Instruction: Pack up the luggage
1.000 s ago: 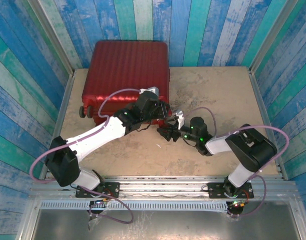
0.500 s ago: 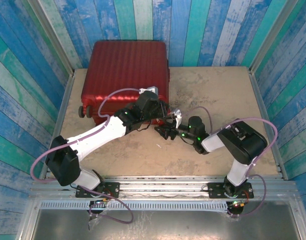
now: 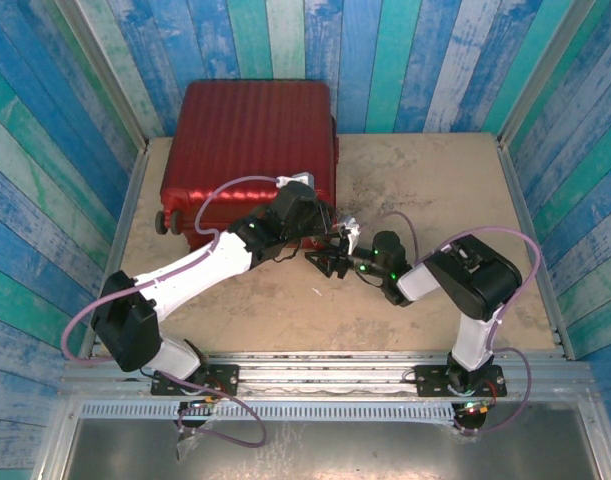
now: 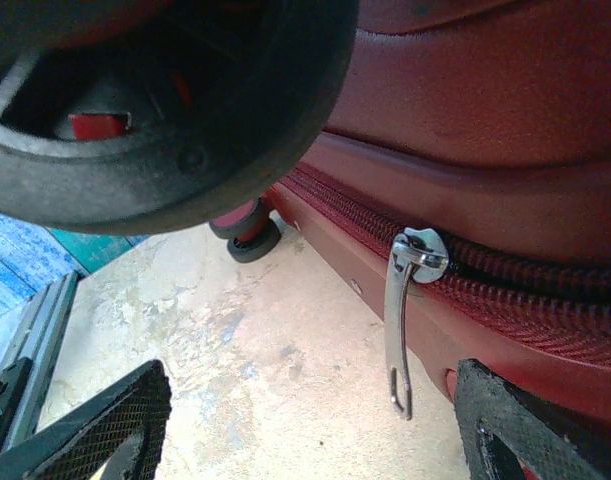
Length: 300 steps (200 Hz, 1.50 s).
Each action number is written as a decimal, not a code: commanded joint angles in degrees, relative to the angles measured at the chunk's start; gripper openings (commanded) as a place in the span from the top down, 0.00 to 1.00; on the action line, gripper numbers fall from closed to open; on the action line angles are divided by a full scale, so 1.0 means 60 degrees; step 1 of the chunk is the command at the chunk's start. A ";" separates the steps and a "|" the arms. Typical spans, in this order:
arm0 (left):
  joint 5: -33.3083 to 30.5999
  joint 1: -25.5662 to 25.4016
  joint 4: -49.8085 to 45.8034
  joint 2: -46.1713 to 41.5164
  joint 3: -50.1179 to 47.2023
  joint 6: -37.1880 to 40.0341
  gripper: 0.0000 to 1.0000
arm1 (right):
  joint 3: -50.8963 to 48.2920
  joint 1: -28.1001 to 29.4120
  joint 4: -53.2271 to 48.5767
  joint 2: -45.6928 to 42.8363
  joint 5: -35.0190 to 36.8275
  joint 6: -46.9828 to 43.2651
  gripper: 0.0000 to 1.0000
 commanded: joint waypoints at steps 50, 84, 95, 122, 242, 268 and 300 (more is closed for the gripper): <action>0.1731 -0.0383 0.1775 0.0314 0.0942 0.0236 1.00 | 0.0526 0.0093 -0.0137 0.0936 0.0687 0.0550 0.32; 0.1771 -0.0383 0.1775 0.0354 0.0985 0.0202 1.00 | 0.0642 0.0097 0.0067 0.1070 0.0975 0.0740 0.39; 0.1779 -0.0384 0.1773 0.0357 0.1000 0.0200 1.00 | 0.0683 0.0093 0.0088 0.1103 0.1126 0.0835 0.43; 0.1793 -0.0383 0.1746 0.0397 0.1058 0.0199 1.00 | 0.0691 0.0093 0.0330 0.1198 0.1552 0.1233 0.53; 0.1852 -0.0384 0.1848 0.0347 0.0856 0.0164 1.00 | 0.0625 0.0372 0.0598 0.1217 0.3322 0.2786 0.76; 0.1852 -0.0383 0.1824 0.0259 0.0810 0.0206 1.00 | 0.0617 0.0410 0.0363 0.0953 0.3463 0.3010 0.86; 0.1779 -0.0383 0.1713 -0.0050 0.0610 0.0422 1.00 | 0.0268 0.0383 0.0155 0.0335 0.3614 0.2887 1.00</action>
